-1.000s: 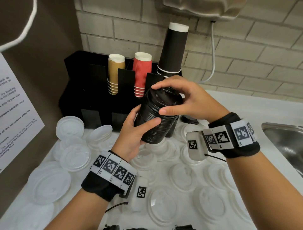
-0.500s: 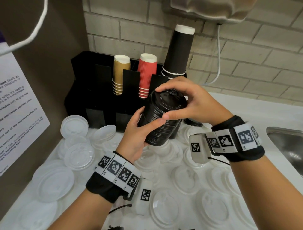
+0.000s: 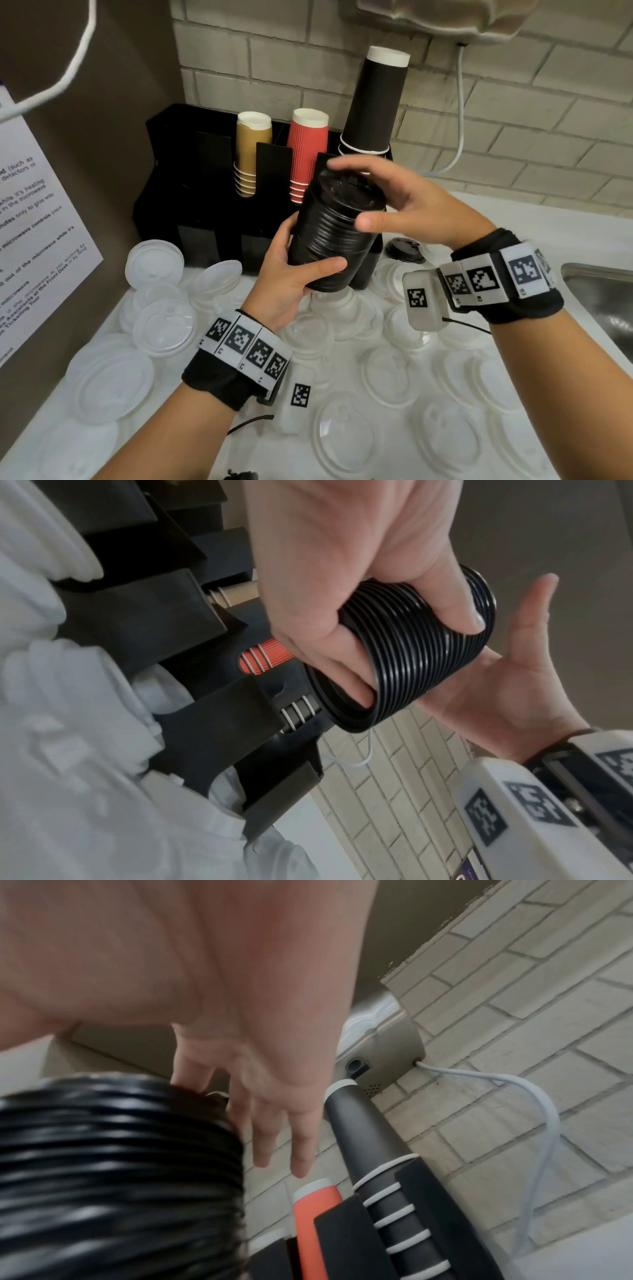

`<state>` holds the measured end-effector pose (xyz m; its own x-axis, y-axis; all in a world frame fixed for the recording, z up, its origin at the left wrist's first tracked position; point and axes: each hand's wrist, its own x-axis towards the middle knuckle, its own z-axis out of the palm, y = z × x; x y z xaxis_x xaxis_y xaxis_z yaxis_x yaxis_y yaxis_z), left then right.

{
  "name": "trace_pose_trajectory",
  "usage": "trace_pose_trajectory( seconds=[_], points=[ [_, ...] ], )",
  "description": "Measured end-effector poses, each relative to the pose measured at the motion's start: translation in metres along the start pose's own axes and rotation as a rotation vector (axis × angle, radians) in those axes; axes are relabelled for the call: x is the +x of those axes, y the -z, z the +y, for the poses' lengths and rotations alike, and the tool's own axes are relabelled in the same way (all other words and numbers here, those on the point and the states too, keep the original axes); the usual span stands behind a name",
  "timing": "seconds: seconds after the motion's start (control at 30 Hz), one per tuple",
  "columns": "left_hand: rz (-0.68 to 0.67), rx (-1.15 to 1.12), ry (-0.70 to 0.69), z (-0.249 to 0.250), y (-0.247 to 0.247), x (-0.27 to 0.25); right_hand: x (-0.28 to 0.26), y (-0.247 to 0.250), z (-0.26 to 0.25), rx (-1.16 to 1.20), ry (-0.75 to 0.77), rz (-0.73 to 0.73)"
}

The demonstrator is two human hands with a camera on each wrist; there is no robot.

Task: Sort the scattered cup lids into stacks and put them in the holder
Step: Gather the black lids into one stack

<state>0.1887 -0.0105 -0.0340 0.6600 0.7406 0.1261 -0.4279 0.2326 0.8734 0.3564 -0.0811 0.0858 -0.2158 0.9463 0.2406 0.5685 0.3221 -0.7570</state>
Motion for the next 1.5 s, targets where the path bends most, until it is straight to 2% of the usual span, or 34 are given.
trace_pose_trajectory(
  seconds=[0.03, 0.1, 0.17, 0.2, 0.27, 0.37, 0.43, 0.57, 0.73, 0.8, 0.87, 1.03, 1.13, 1.2, 1.27, 1.33, 1.4, 1.5],
  points=[
    [-0.003, -0.015, -0.002, -0.001, 0.0, 0.002, -0.001, 0.007, 0.001, 0.04, -0.004, 0.029],
    [-0.008, -0.037, -0.008, -0.001, 0.0, 0.004, -0.004, 0.024, 0.007, 0.071, -0.108, 0.205],
    [-0.007, -0.043, -0.022, 0.0, 0.0, 0.005, -0.008, 0.043, 0.028, 0.053, -0.329, 0.413],
    [-0.005, -0.043, -0.033, 0.002, 0.001, 0.005, -0.009, 0.05, 0.042, 0.015, -0.457, 0.449],
    [0.0, -0.039, -0.06, 0.004, 0.004, 0.006, -0.007, 0.058, 0.075, -0.062, -0.729, 0.37],
    [-0.001, -0.011, -0.083, 0.007, 0.011, 0.007, -0.002, 0.058, 0.133, -0.394, -1.053, 0.041],
    [0.006, -0.001, -0.083, 0.009, 0.014, 0.008, 0.0, 0.054, 0.162, -0.61, -1.121, -0.059],
    [0.013, 0.004, -0.096, 0.014, 0.016, 0.012, -0.003, 0.049, 0.203, -0.695, -1.206, -0.083],
    [-0.005, 0.009, -0.102, 0.014, 0.018, 0.014, -0.003, 0.05, 0.23, -0.697, -1.233, -0.157],
    [-0.003, 0.016, -0.095, 0.012, 0.019, 0.013, -0.002, 0.051, 0.234, -0.681, -1.211, -0.148],
    [-0.001, 0.015, -0.086, 0.011, 0.019, 0.012, -0.001, 0.053, 0.23, -0.631, -1.174, -0.054],
    [-0.002, -0.002, -0.079, 0.009, 0.018, 0.008, -0.006, 0.065, 0.192, -0.368, -1.071, 0.435],
    [-0.011, -0.027, -0.053, 0.008, 0.017, 0.002, -0.013, 0.05, 0.148, -0.025, -0.849, 0.763],
    [-0.008, -0.033, -0.031, 0.005, 0.017, -0.002, -0.015, 0.032, 0.115, 0.192, -0.606, 0.859],
    [-0.003, -0.031, -0.011, 0.003, 0.016, -0.007, -0.017, 0.013, 0.084, 0.306, -0.402, 0.821],
    [-0.003, -0.027, 0.003, 0.002, 0.015, -0.011, -0.018, -0.004, 0.057, 0.343, -0.258, 0.679],
    [-0.006, -0.016, 0.016, 0.002, 0.014, -0.017, -0.021, -0.019, 0.035, 0.336, -0.163, 0.536],
    [-0.013, 0.012, 0.026, 0.003, 0.013, -0.023, -0.022, -0.034, 0.01, 0.297, -0.085, 0.451]
  ],
)
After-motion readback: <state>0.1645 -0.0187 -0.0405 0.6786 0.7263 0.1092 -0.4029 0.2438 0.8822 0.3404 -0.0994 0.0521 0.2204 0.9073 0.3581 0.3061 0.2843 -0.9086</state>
